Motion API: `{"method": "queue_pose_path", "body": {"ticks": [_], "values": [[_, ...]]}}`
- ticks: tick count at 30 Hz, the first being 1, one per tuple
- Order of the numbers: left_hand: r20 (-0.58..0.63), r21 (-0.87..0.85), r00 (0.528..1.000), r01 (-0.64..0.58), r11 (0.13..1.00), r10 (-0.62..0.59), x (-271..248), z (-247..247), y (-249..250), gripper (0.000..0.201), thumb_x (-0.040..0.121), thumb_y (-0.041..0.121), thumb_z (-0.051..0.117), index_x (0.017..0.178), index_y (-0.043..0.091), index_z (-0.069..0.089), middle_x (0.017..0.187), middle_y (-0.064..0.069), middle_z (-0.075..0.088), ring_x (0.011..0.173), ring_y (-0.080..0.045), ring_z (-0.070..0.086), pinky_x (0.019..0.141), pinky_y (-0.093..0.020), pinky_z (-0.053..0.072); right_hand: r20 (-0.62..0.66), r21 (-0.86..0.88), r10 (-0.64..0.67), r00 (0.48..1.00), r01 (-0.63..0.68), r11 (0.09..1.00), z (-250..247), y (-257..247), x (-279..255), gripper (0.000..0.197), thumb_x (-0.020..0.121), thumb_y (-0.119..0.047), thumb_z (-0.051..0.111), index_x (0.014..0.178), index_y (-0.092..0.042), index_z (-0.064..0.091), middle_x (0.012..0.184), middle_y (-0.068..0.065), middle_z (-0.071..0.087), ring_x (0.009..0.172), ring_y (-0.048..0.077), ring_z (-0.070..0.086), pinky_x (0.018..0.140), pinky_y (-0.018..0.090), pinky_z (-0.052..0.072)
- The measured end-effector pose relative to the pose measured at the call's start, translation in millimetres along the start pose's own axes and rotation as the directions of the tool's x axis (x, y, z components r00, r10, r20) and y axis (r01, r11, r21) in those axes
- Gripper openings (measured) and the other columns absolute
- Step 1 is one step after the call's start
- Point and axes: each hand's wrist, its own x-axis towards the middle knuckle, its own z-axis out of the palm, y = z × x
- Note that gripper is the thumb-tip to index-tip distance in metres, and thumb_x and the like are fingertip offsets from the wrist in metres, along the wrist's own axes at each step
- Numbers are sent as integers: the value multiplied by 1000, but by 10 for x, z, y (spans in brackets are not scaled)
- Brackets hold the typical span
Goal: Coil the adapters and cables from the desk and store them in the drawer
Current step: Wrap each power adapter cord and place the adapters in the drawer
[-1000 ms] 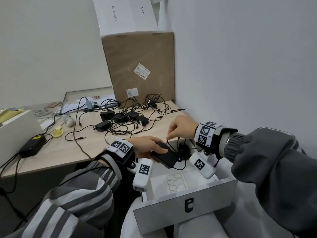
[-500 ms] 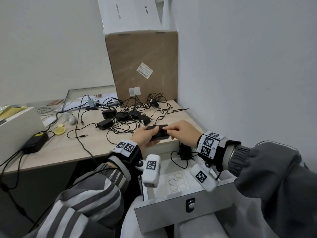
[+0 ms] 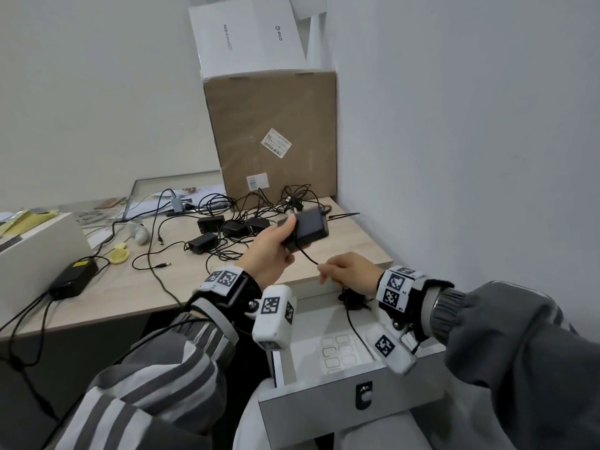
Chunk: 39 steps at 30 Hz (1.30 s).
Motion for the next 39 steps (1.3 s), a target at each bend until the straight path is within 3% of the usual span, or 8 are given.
{"method": "queue_pose_path", "body": {"ticks": [5,12,19,22,26,30,35,39], "values": [[176,433,977,33,901,-121,-141,-95,-152,6,92,21,61,97,20,59,81,-1,65,68,-12,58,58,-24,31,-57,-56,97,994,-101,993,-328,216,40,31,80,-23,73,53,-22,59,56,0,48,53,6,40,58,25,30],[229,661,924,83,745,-307,-133,13,-414,8,91,20,64,96,23,58,81,2,64,59,-7,59,50,-19,27,12,-176,59,998,-56,983,-263,104,25,33,83,-26,71,53,-27,57,51,-11,49,45,-3,43,52,14,31],[85,703,947,162,692,-309,-145,-36,-441,13,89,24,67,98,20,58,91,-6,66,66,-17,66,43,-18,23,43,-186,53,998,-44,981,-152,73,-35,35,93,-28,58,58,-33,58,58,1,51,58,15,43,55,24,31],[11,729,959,187,659,-285,-120,-39,-452,22,86,24,71,102,14,60,93,-10,67,71,-22,66,40,-15,36,44,-213,83,996,-72,974,-71,35,-32,27,94,-24,54,73,-21,70,69,10,57,65,19,46,56,24,32],[-5,751,964,179,636,-265,-68,-81,-460,24,82,22,75,99,12,62,101,-18,69,84,-32,69,80,-38,59,-8,-206,125,992,-124,971,9,27,-11,25,93,-22,53,91,-11,75,81,11,66,74,19,52,65,26,36],[20,710,958,187,679,-285,-102,-62,-433,20,85,17,72,99,10,60,95,-14,67,71,-23,67,55,-20,53,-57,-213,128,990,-137,967,-21,25,-5,25,94,-22,53,93,-11,75,90,4,67,79,13,52,64,25,34],[68,680,946,188,708,-316,-98,-46,-499,21,84,13,72,102,8,61,95,-14,66,82,-25,67,78,-33,58,-52,-245,131,990,-140,959,-55,28,-14,25,93,-24,54,92,-9,75,80,1,61,68,10,49,58,21,35],[-18,729,956,213,651,-293,-59,-54,-538,27,84,21,72,104,8,60,93,-11,66,73,-23,68,52,-18,50,-65,-204,118,991,-129,970,-19,37,-54,22,92,-22,57,96,-7,73,93,7,70,82,12,55,72,22,39]]}}
